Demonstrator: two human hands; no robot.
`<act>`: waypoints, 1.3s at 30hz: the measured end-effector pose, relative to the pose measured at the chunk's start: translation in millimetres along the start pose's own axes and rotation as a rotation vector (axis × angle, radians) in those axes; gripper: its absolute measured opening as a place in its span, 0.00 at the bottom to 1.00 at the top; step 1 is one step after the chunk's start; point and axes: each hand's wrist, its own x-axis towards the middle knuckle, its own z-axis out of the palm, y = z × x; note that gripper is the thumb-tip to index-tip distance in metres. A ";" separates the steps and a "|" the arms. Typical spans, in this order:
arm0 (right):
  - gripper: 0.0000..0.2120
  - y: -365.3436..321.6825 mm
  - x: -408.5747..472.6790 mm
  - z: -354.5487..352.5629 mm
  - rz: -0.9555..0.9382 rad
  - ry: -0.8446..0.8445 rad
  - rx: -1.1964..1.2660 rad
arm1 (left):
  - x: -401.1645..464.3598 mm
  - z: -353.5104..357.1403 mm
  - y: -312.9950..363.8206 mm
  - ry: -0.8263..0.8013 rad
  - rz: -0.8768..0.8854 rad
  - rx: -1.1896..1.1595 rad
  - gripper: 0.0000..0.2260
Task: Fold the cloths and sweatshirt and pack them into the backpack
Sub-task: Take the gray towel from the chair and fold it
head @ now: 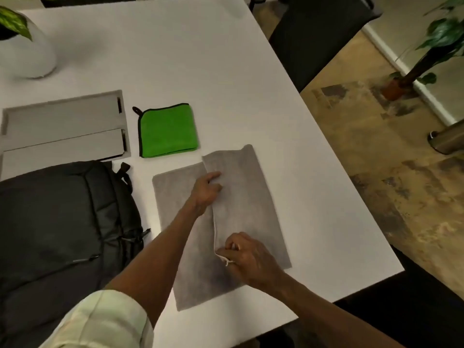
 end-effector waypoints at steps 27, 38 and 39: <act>0.15 -50.6 11.2 90.7 -0.229 -0.354 -0.054 | 2.3 -129.5 -93.2 0.345 -0.062 0.221 0.24; 0.04 -61.2 1.8 109.4 -0.290 -0.261 -0.062 | 8.2 -130.8 -109.1 0.415 -0.017 0.236 0.20; 0.04 -61.7 -0.7 113.0 -0.290 -0.260 -0.049 | 8.0 -131.5 -109.3 0.415 -0.012 0.238 0.20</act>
